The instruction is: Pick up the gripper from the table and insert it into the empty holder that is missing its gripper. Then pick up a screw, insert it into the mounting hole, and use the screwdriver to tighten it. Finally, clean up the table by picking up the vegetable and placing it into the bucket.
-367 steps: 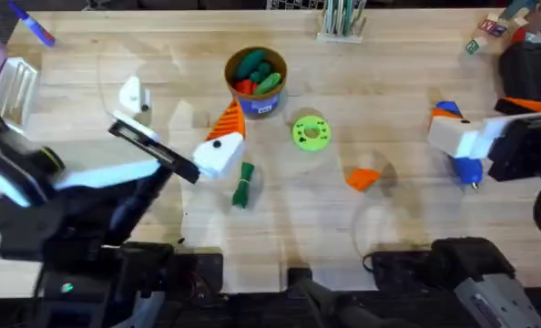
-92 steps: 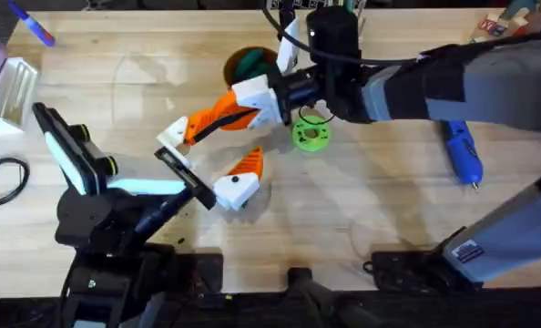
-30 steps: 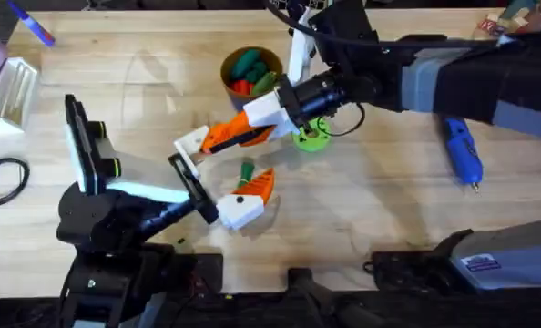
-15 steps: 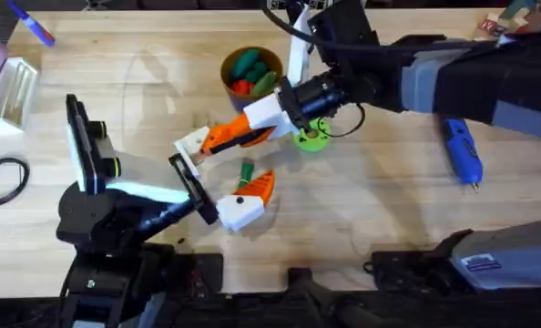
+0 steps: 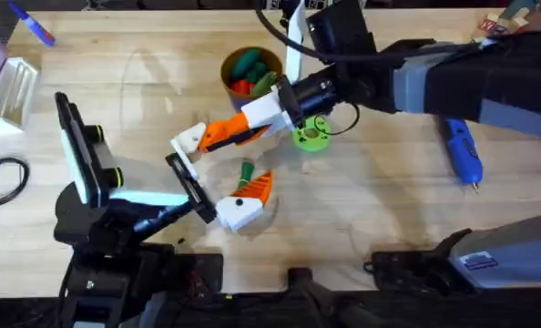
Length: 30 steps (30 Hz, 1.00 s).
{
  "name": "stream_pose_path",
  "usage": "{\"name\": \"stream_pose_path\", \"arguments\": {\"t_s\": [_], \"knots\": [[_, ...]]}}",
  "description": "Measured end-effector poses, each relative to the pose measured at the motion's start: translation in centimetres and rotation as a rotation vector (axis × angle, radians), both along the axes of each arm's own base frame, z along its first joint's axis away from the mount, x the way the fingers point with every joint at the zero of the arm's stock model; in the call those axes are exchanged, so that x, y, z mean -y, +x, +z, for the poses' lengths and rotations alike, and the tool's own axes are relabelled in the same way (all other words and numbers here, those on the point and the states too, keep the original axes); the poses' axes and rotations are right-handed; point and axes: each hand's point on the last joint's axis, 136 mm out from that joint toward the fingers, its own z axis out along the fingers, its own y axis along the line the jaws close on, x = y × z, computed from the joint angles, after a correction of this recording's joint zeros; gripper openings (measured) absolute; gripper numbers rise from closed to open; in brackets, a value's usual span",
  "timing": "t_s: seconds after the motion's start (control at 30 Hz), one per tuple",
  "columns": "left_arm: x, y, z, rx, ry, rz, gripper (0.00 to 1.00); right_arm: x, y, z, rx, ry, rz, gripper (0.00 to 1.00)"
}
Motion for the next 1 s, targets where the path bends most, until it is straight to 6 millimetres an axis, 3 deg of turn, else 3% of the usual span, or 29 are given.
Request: {"name": "stream_pose_path", "arguments": {"t_s": [0.87,1.0], "knots": [[-0.2,0.2,-0.1,0.0,0.004,0.015,0.986,-0.4,-0.1,-0.8,-0.02,0.023,0.035,0.006],[0.4,-0.6,0.0,0.001,0.001,-0.04,0.986,-1.2,-1.6,-1.3,-0.048,0.038,0.097,0.006]]}}
